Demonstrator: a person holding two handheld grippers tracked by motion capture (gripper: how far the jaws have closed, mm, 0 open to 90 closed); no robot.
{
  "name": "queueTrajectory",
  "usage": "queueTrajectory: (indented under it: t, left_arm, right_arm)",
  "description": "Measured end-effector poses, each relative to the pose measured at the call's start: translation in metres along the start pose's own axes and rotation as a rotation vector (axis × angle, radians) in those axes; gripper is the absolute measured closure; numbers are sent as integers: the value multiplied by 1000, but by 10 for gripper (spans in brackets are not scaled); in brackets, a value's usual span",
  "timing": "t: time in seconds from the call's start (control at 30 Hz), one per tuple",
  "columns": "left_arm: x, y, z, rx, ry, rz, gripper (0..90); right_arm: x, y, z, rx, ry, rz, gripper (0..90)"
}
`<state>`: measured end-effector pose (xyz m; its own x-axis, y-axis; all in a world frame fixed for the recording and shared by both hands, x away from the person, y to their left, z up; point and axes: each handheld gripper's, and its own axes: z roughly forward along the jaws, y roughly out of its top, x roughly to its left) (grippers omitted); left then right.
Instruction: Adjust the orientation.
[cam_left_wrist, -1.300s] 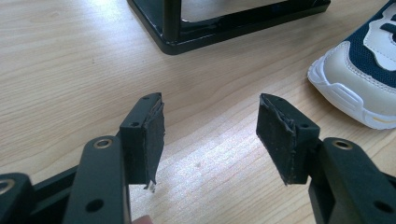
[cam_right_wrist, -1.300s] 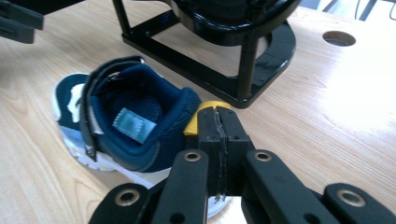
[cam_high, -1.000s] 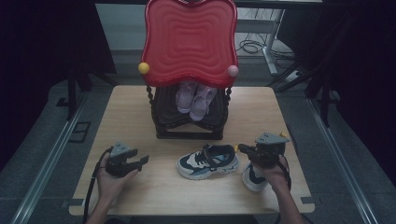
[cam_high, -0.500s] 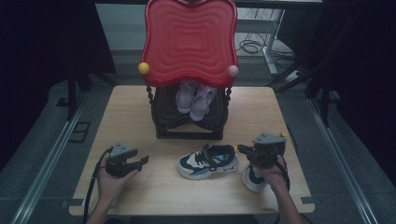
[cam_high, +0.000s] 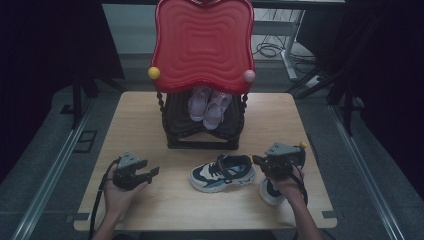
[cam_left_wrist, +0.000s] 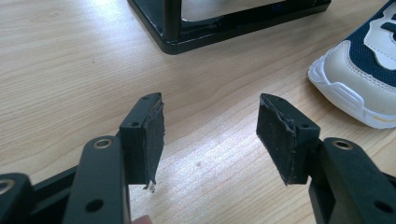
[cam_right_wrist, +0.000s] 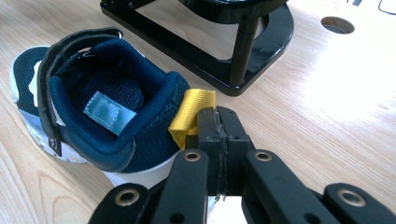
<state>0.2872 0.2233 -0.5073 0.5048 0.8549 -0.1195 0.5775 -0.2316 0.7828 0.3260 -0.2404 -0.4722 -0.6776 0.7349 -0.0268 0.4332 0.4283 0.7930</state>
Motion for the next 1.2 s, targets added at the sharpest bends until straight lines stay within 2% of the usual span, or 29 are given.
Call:
queueTrajectory:
  t: [0.3,0.43,0.57,0.93,1.07,1.2]
  left_arm:
    - [1,0,0,-1,2,-3,421]
    - [1,0,-1,-2,1,-3,421]
    - [1,0,-1,-3,2,-3,421]
    - [4,0,-4,-9,5,-10,421]
    - [5,0,-5,-11,7,-12,421]
    - [6,0,-5,-12,7,-14,421]
  right_arm:
    - [1,1,4,21,8,-4,883]
    - [5,1,3,28,28,-15,883]
    - [13,1,2,44,49,-37,884]
    - [47,-2,-3,83,162,-118,882]
    - [54,-4,-4,92,182,-132,882]
    - [55,-6,-5,89,203,-126,882]
